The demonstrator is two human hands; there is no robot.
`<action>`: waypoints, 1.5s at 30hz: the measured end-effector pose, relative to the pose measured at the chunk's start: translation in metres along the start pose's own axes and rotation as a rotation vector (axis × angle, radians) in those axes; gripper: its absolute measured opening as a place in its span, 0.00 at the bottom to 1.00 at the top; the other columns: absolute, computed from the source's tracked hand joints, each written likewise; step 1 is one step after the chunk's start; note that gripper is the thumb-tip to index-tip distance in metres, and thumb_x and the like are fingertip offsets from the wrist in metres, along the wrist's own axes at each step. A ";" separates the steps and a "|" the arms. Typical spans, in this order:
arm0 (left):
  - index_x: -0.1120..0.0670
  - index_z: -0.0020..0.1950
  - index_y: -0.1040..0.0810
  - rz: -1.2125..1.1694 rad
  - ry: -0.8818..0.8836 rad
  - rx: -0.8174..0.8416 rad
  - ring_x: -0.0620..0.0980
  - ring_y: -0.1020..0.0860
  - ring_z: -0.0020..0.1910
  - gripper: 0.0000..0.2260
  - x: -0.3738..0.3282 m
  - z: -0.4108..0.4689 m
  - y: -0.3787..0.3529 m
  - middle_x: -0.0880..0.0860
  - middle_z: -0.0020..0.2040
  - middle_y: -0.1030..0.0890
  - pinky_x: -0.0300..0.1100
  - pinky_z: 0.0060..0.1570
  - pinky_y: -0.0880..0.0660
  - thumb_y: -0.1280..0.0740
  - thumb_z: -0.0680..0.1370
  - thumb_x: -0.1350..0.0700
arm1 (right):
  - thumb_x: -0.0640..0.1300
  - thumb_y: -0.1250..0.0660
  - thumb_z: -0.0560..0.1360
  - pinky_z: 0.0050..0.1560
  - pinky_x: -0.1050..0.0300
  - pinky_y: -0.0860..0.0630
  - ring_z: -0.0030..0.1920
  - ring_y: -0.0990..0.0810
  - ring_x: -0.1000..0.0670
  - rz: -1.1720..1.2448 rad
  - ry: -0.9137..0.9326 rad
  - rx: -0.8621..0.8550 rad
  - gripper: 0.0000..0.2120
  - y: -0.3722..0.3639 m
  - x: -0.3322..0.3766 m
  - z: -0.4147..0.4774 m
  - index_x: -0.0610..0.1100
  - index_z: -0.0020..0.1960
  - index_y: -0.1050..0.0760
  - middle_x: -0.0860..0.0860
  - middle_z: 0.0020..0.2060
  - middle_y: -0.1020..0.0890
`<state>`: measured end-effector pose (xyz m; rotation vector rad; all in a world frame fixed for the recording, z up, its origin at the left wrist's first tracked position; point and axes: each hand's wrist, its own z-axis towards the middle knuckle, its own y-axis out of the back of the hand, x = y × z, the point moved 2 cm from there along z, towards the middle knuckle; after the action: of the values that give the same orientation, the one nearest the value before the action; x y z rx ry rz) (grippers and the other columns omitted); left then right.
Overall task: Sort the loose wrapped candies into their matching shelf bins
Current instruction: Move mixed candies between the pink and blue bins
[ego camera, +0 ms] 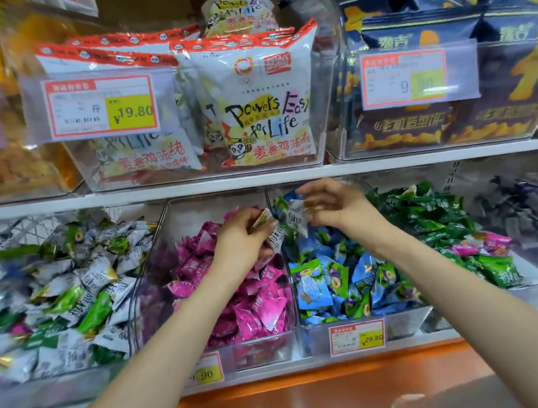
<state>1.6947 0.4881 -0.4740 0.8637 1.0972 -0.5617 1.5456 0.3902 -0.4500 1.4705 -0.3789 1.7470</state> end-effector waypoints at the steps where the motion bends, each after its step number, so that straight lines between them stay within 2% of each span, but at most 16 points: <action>1: 0.56 0.46 0.27 -0.007 0.000 -0.018 0.41 0.23 0.24 0.04 0.000 0.000 -0.002 0.50 0.39 0.25 0.35 0.31 0.22 0.33 0.77 0.58 | 0.33 0.30 0.71 0.57 0.61 0.26 0.53 0.22 0.57 -0.026 0.006 0.028 0.16 -0.002 0.001 -0.006 0.52 0.50 0.26 0.55 0.51 0.20; 4: 0.56 0.46 0.27 -0.099 0.026 -0.052 0.42 0.22 0.26 0.02 -0.002 -0.001 -0.005 0.52 0.41 0.23 0.34 0.30 0.23 0.34 0.77 0.59 | 0.36 0.29 0.71 0.61 0.58 0.28 0.58 0.23 0.54 -0.046 -0.012 0.023 0.16 -0.003 -0.001 -0.015 0.53 0.52 0.25 0.53 0.54 0.21; 7: 0.59 0.49 0.26 -0.257 0.077 -0.054 0.41 0.20 0.29 0.01 -0.005 -0.004 -0.005 0.56 0.47 0.21 0.44 0.40 0.20 0.36 0.78 0.62 | 0.35 0.29 0.71 0.61 0.60 0.28 0.57 0.23 0.55 0.019 -0.016 0.033 0.16 -0.004 0.004 -0.017 0.52 0.52 0.25 0.52 0.54 0.21; 10: 0.60 0.55 0.25 -0.314 0.103 -0.014 0.45 0.19 0.36 0.07 -0.012 -0.010 -0.008 0.58 0.51 0.21 0.39 0.39 0.20 0.41 0.80 0.63 | 0.32 0.30 0.70 0.54 0.65 0.26 0.52 0.22 0.54 0.024 0.019 0.057 0.18 -0.012 0.008 -0.017 0.51 0.51 0.26 0.50 0.51 0.21; 14: 0.59 0.52 0.25 -0.495 0.214 0.080 0.55 0.19 0.47 0.14 -0.021 -0.019 -0.008 0.58 0.51 0.19 0.41 0.45 0.20 0.44 0.80 0.50 | 0.30 0.30 0.70 0.52 0.59 0.25 0.50 0.21 0.51 -0.044 0.060 0.018 0.19 -0.019 0.011 -0.014 0.51 0.51 0.27 0.47 0.50 0.21; 16: 0.56 0.50 0.24 -0.515 0.232 0.135 0.53 0.18 0.47 0.20 -0.018 -0.020 -0.002 0.55 0.48 0.18 0.45 0.52 0.21 0.42 0.74 0.40 | 0.29 0.31 0.70 0.47 0.66 0.26 0.47 0.23 0.56 -0.057 0.073 0.021 0.18 -0.023 0.013 -0.012 0.49 0.52 0.27 0.48 0.49 0.22; 18: 0.53 0.52 0.23 -0.355 0.157 0.177 0.52 0.18 0.49 0.19 -0.015 -0.022 0.004 0.53 0.48 0.18 0.48 0.57 0.23 0.37 0.70 0.41 | 0.31 0.31 0.71 0.44 0.67 0.27 0.45 0.23 0.57 -0.083 0.091 0.026 0.16 -0.031 0.015 -0.011 0.47 0.53 0.27 0.50 0.48 0.22; 21: 0.50 0.53 0.24 -0.179 0.105 0.101 0.50 0.19 0.51 0.12 -0.009 -0.024 0.016 0.52 0.51 0.18 0.48 0.57 0.24 0.29 0.72 0.52 | 0.36 0.29 0.70 0.46 0.64 0.27 0.48 0.22 0.50 -0.207 0.125 0.027 0.16 -0.045 0.015 -0.009 0.48 0.56 0.25 0.48 0.52 0.22; 24: 0.51 0.57 0.27 -0.013 0.060 -0.007 0.43 0.23 0.48 0.15 -0.010 -0.025 0.036 0.48 0.50 0.21 0.31 0.47 0.27 0.28 0.72 0.54 | 0.41 0.28 0.71 0.42 0.73 0.29 0.47 0.23 0.53 -0.282 0.129 0.021 0.17 -0.054 0.017 -0.007 0.49 0.58 0.24 0.53 0.52 0.23; 25: 0.52 0.59 0.28 0.095 0.033 -0.052 0.43 0.25 0.47 0.17 -0.011 -0.024 0.045 0.47 0.50 0.23 0.32 0.42 0.31 0.28 0.73 0.54 | 0.42 0.28 0.72 0.41 0.74 0.29 0.44 0.23 0.55 -0.278 0.121 0.014 0.15 -0.055 0.017 -0.007 0.50 0.57 0.24 0.55 0.51 0.24; 28: 0.56 0.66 0.29 0.368 -0.058 -0.205 0.48 0.28 0.51 0.23 -0.012 -0.020 0.080 0.50 0.53 0.26 0.33 0.40 0.37 0.29 0.73 0.54 | 0.41 0.30 0.73 0.39 0.75 0.31 0.40 0.26 0.60 -0.276 0.096 -0.009 0.09 -0.058 0.017 -0.008 0.51 0.52 0.23 0.61 0.47 0.24; 31: 0.61 0.62 0.26 0.550 -0.125 -0.317 0.55 0.24 0.49 0.19 -0.006 -0.010 0.115 0.57 0.54 0.21 0.38 0.41 0.35 0.29 0.74 0.55 | 0.39 0.32 0.74 0.39 0.75 0.32 0.40 0.26 0.61 -0.266 0.086 -0.053 0.08 -0.060 0.015 -0.009 0.51 0.48 0.22 0.59 0.45 0.22; 33: 0.62 0.62 0.26 0.648 -0.045 -0.359 0.60 0.23 0.51 0.19 0.006 0.003 0.138 0.62 0.55 0.21 0.44 0.44 0.31 0.29 0.74 0.55 | 0.38 0.34 0.75 0.40 0.75 0.32 0.41 0.25 0.62 -0.268 0.077 -0.056 0.08 -0.060 0.013 -0.010 0.50 0.47 0.21 0.58 0.45 0.21; 35: 0.61 0.65 0.29 0.775 0.050 -0.337 0.61 0.24 0.56 0.21 0.022 0.014 0.155 0.62 0.60 0.23 0.48 0.51 0.29 0.31 0.75 0.55 | 0.38 0.34 0.75 0.42 0.72 0.29 0.41 0.24 0.61 -0.278 0.068 -0.051 0.08 -0.059 0.010 -0.012 0.50 0.47 0.20 0.57 0.46 0.20; 39: 0.53 0.71 0.33 0.900 0.024 -0.141 0.59 0.30 0.66 0.20 0.046 0.023 0.165 0.57 0.70 0.31 0.52 0.62 0.30 0.38 0.79 0.53 | 0.38 0.34 0.76 0.44 0.60 0.24 0.41 0.20 0.53 -0.262 0.046 -0.067 0.10 -0.054 0.006 -0.015 0.53 0.45 0.21 0.57 0.44 0.18; 45: 0.47 0.76 0.43 0.942 0.018 0.061 0.49 0.48 0.76 0.22 0.045 0.020 0.154 0.46 0.77 0.47 0.51 0.73 0.55 0.52 0.82 0.45 | 0.37 0.35 0.76 0.44 0.57 0.23 0.36 0.20 0.56 -0.240 0.020 -0.085 0.12 -0.045 0.003 -0.015 0.53 0.43 0.21 0.56 0.43 0.18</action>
<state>1.8397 0.5592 -0.4630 1.3094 0.5783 0.2031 1.5685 0.4299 -0.4630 1.3770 -0.2516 1.5354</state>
